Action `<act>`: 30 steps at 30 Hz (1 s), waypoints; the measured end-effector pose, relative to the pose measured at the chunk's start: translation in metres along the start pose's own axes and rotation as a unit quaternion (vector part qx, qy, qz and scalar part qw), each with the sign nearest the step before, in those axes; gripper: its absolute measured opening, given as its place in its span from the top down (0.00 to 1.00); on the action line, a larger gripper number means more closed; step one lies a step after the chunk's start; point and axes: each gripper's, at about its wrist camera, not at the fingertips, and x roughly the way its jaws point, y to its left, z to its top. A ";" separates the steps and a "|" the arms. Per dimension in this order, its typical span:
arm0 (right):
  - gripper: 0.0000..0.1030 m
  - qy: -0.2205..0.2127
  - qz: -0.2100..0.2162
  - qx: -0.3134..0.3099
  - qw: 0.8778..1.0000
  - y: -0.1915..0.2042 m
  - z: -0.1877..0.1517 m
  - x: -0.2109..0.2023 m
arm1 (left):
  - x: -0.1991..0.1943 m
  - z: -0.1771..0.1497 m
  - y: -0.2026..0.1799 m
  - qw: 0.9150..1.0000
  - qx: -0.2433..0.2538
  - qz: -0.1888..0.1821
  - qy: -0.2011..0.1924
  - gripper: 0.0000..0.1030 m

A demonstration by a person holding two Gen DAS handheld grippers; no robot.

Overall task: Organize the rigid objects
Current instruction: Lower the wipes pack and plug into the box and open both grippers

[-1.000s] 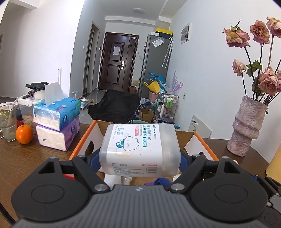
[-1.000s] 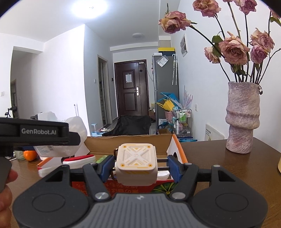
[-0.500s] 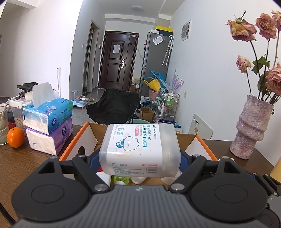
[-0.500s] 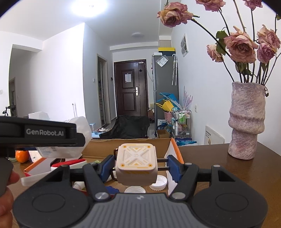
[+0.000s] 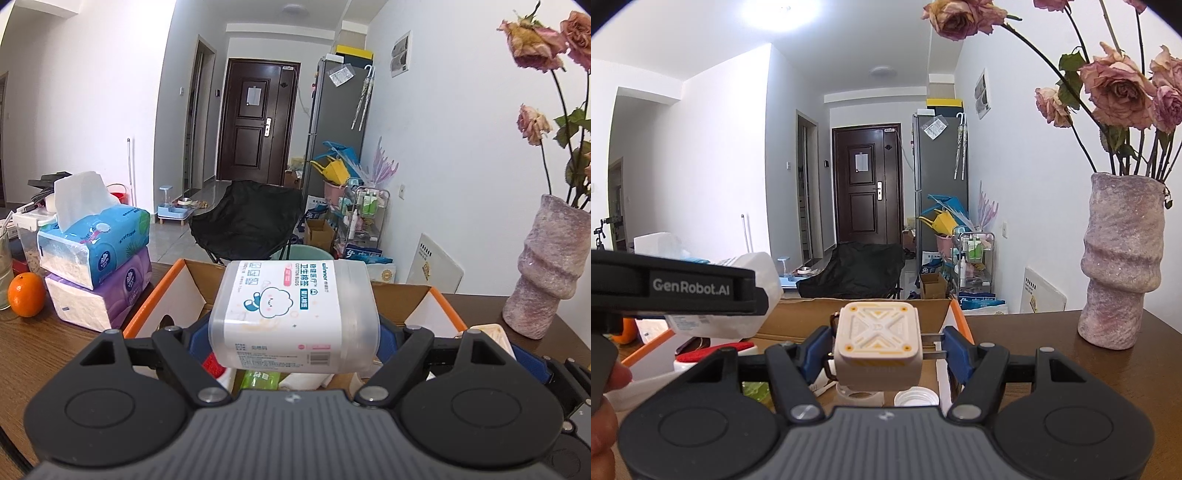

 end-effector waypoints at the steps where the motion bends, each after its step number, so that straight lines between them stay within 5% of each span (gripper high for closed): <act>1: 0.37 0.001 0.000 0.000 1.000 0.000 0.000 0.002 | 0.002 0.000 0.000 1.000 0.001 0.003 0.001 0.19; 13: 0.37 0.020 0.008 -0.008 1.000 -0.003 0.004 0.024 | 0.018 0.003 0.005 0.999 0.004 0.038 0.024 0.19; 15: 0.37 0.036 0.015 -0.004 0.999 -0.005 0.004 0.028 | 0.016 0.004 0.008 0.999 -0.001 0.044 0.027 0.12; 16: 0.35 0.041 0.017 0.001 0.999 -0.005 0.004 0.029 | 0.015 0.004 0.009 0.999 -0.004 0.043 0.029 0.01; 19: 0.07 0.038 0.004 0.000 0.999 -0.007 0.006 0.025 | 0.010 0.006 0.011 0.998 -0.007 0.051 0.028 0.00; 21: 0.01 0.028 -0.006 0.004 1.000 -0.009 0.008 0.021 | 0.008 0.006 0.012 0.998 -0.010 0.051 0.029 0.00; 30: 0.00 0.033 -0.011 0.008 0.999 -0.009 0.011 0.018 | 0.003 0.008 0.018 0.998 -0.019 0.053 0.029 0.00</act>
